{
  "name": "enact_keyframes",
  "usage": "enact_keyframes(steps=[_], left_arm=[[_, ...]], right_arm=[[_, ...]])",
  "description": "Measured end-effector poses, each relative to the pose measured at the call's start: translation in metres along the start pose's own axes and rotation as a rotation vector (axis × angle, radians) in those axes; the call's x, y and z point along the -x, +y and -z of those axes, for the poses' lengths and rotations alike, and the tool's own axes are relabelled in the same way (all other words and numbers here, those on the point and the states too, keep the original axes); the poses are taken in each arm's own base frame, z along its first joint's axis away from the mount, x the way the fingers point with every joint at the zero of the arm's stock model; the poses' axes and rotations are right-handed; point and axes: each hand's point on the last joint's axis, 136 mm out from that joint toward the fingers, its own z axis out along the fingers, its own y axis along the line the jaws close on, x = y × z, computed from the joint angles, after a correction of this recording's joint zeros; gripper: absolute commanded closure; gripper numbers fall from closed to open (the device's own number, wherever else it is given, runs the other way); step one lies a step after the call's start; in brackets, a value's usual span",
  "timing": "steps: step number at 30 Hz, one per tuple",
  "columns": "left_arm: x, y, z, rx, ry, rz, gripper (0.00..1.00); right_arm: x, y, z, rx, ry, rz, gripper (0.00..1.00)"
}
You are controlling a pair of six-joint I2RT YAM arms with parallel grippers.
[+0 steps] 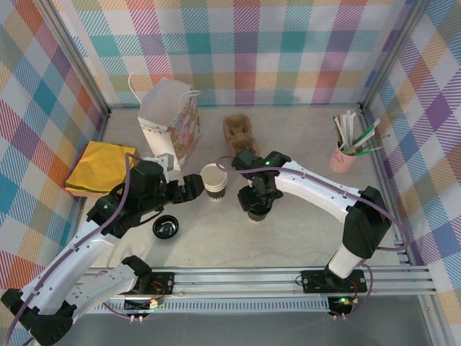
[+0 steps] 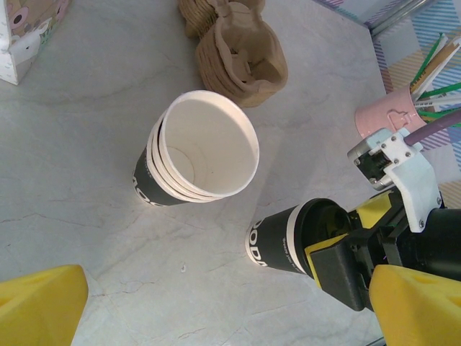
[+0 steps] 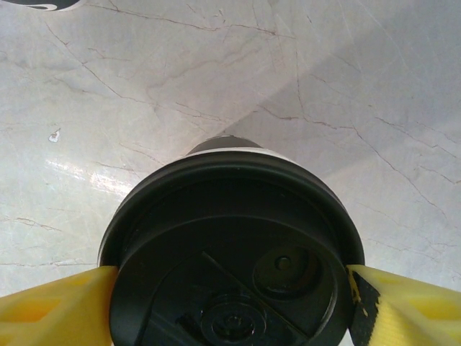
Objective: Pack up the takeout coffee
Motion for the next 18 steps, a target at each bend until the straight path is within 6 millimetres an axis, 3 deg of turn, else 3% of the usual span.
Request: enact_keyframes(steps=[9,18], left_arm=[[-0.0003,0.0001,-0.0005,0.001,0.002,0.000,0.00],[-0.0015,-0.0004,-0.0023,-0.001,0.011,0.001,0.00]], right_arm=[[-0.0008,0.0005,-0.0007,0.004,0.002,0.000,0.16],[0.0015,0.0017,0.0082,0.019,-0.017,-0.012,0.01]])
